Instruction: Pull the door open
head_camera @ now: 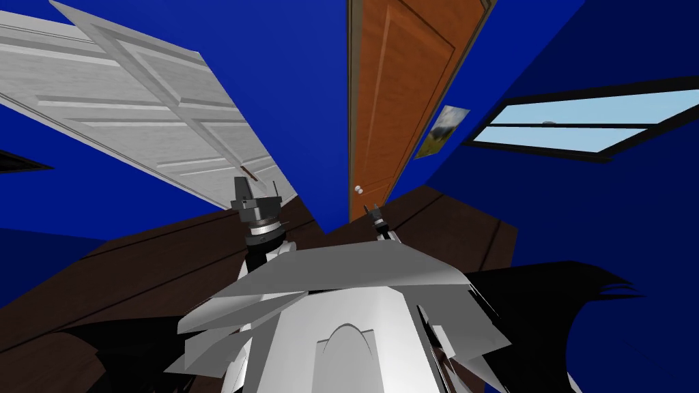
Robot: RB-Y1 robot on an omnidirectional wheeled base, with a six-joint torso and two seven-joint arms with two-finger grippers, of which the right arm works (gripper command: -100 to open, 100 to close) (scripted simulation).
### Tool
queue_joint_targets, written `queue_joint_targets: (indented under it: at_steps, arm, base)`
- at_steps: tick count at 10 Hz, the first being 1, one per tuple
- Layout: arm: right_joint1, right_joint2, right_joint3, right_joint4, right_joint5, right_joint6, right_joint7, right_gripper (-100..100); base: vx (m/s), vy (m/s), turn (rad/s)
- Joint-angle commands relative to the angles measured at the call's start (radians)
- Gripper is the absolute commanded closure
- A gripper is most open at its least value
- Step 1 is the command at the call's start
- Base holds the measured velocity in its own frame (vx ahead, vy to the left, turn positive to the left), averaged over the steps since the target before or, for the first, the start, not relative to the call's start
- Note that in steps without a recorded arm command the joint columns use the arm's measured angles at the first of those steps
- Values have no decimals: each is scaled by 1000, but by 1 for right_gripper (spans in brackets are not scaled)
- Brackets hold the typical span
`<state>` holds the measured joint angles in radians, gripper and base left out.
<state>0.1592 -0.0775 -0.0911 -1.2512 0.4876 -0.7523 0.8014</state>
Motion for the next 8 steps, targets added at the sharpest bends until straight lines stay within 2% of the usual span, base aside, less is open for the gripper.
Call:
queue_joint_targets:
  at_steps: [1,4,8]
  arm:
    - [-5,5,-4,29,12,-9,29,-100]
    - [-29,19,-16,114,45,-29,106,-100]
    - [-55,39,-29,203,79,-49,186,-100]
  base:
    - [68,-77,57]
    - [114,-98,78]
    - [106,-109,59]
